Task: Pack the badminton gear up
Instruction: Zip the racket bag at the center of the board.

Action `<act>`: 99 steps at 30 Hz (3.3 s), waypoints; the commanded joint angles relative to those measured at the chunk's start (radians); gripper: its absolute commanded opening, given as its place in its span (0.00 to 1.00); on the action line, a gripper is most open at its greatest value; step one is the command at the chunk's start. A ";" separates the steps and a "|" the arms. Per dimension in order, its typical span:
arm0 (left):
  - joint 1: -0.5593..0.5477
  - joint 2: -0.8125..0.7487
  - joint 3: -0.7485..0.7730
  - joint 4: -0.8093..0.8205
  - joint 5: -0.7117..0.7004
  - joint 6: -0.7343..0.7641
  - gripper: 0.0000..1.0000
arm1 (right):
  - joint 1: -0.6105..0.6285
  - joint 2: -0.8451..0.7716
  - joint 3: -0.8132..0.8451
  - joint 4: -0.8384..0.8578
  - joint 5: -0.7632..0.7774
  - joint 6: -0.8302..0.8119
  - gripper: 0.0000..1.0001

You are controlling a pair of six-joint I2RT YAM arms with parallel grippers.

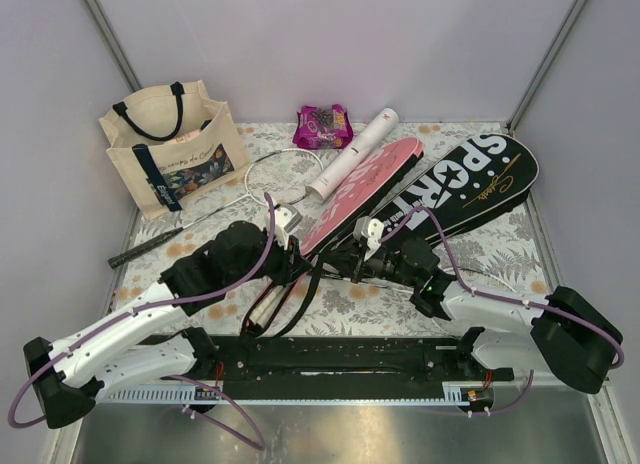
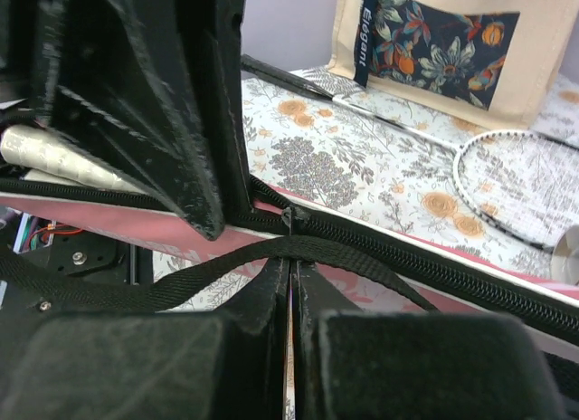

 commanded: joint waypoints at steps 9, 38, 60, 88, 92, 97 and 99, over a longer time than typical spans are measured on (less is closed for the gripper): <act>0.006 -0.122 0.149 -0.069 0.020 0.241 0.49 | 0.017 -0.004 0.083 0.060 0.133 0.150 0.00; -0.439 0.070 0.105 -0.201 -0.390 0.181 0.48 | 0.017 0.016 0.117 0.017 0.209 0.188 0.00; -0.517 0.134 -0.004 -0.136 -0.575 0.181 0.22 | 0.017 0.001 0.115 0.014 0.212 0.211 0.00; -0.596 0.177 0.246 -0.262 -0.652 0.132 0.40 | 0.017 -0.012 0.097 -0.062 0.242 0.231 0.00; -0.655 0.291 0.263 -0.354 -0.814 0.086 0.41 | 0.017 -0.007 0.106 -0.072 0.246 0.255 0.00; -0.663 0.309 0.203 -0.360 -0.857 0.040 0.41 | 0.017 -0.013 0.114 -0.078 0.249 0.275 0.00; -0.661 0.311 0.165 -0.345 -0.874 0.032 0.41 | 0.017 -0.018 0.112 -0.078 0.252 0.277 0.00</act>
